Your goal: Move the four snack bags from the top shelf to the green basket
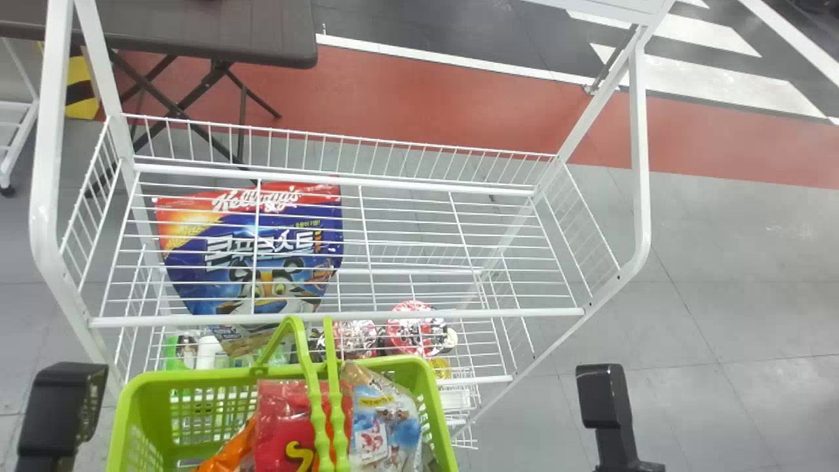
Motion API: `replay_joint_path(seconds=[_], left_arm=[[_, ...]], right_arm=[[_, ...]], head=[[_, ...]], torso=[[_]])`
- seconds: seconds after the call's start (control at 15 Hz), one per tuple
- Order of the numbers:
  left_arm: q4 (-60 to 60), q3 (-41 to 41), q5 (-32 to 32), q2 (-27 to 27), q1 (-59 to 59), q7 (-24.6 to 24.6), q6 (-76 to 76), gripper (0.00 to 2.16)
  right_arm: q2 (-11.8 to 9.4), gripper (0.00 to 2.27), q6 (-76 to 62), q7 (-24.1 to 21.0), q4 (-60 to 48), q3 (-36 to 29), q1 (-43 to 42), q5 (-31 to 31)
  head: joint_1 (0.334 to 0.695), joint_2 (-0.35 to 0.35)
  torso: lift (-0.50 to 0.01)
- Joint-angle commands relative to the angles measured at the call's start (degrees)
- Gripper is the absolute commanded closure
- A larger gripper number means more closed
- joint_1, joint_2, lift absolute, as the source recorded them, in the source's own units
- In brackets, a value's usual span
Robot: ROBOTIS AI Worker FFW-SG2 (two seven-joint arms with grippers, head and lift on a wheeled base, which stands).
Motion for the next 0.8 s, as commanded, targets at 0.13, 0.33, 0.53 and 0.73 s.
replay_joint_path(seconds=[0.13, 0.33, 0.53, 0.73], left_arm=[[0.0, 0.3, 0.0, -0.1, 0.3, 0.4, -0.1, 2.08], [0.0, 0.9, 0.1, -0.2, 0.6, 0.5, -0.3, 2.08], [0.0, 0.9, 0.1, -0.2, 0.2, 0.7, -0.3, 2.08], [0.0, 0.8, 0.1, -0.3, 0.1, 0.7, -0.3, 2.08]], right_arm=[[-0.1, 0.0, 0.6, 0.3, -0.8, -2.3, -0.8, -1.0], [-0.1, 0.04, 0.6, 1.2, -1.5, -3.8, -1.9, -2.1], [0.1, 0.06, 0.6, 1.7, -3.1, -5.7, -2.0, -3.6], [1.7, 0.06, -0.7, 1.3, -3.2, -6.3, -2.0, -4.1]], head=[[0.695, -0.35], [0.695, -0.35], [0.695, -0.35], [0.695, -0.35]], torso=[[0.0], [0.0], [0.0], [0.0]])
